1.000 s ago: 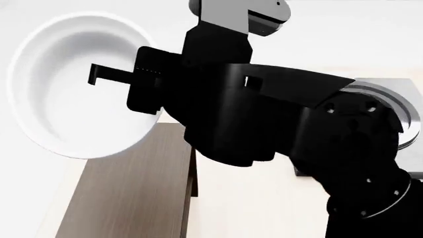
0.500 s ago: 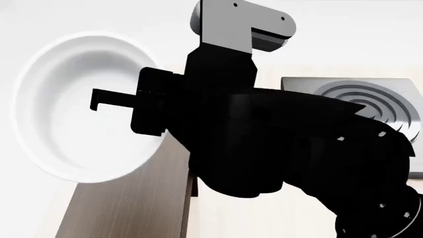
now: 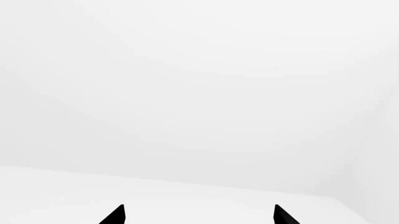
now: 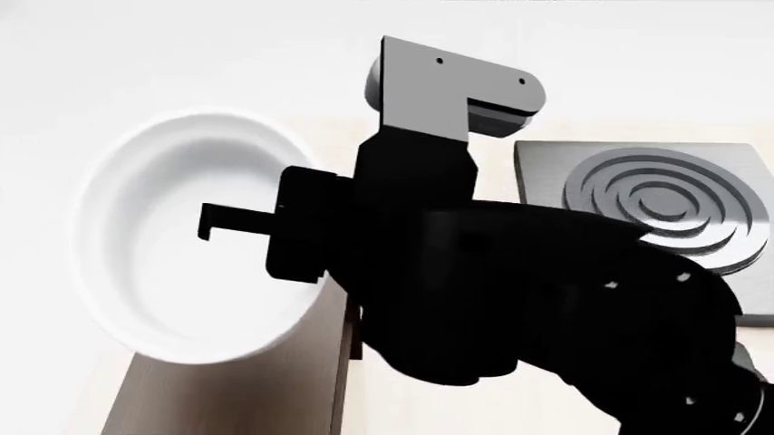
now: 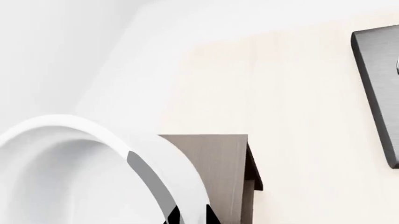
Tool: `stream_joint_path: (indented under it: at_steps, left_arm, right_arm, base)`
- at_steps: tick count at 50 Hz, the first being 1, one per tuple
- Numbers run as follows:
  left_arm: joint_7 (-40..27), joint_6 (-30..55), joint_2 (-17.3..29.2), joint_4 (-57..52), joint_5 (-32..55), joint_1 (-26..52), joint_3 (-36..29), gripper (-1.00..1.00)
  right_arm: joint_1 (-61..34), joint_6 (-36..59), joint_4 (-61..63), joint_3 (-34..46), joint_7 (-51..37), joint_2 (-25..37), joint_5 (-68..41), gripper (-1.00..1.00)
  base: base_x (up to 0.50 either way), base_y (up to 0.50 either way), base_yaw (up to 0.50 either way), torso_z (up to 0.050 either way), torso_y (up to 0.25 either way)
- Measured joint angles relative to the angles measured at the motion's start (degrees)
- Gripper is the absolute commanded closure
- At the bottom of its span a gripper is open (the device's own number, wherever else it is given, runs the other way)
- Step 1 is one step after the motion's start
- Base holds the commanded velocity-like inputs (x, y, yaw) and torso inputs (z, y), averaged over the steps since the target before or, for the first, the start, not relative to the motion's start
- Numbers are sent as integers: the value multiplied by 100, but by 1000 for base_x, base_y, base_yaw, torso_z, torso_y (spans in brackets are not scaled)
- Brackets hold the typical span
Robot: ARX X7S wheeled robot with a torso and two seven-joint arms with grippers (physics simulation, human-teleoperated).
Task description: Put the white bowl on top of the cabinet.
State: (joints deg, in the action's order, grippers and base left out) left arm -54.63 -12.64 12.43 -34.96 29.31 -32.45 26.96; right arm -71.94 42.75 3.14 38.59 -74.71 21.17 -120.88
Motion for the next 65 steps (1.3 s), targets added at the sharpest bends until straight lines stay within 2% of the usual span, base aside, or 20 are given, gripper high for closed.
stream_joint_path:
  at_steps: [53, 54, 65]
  left_arm:
    - [-34, 29, 21, 2, -30, 18, -28, -100]
    - [-35, 30, 21, 2, -31, 18, -29, -100]
    - [-34, 26, 21, 12, -34, 22, -37, -100]
  right_arm:
    - [317, 3, -138, 223, 284, 132, 186, 100]
    - [312, 12, -141, 229, 294, 132, 192, -100]
    - [243, 92, -197, 291, 480, 92, 198, -100]
  base:
    - [0, 0, 0, 0, 1]
    - [0, 0, 0, 0, 0]
    - [0, 0, 0, 0, 0]
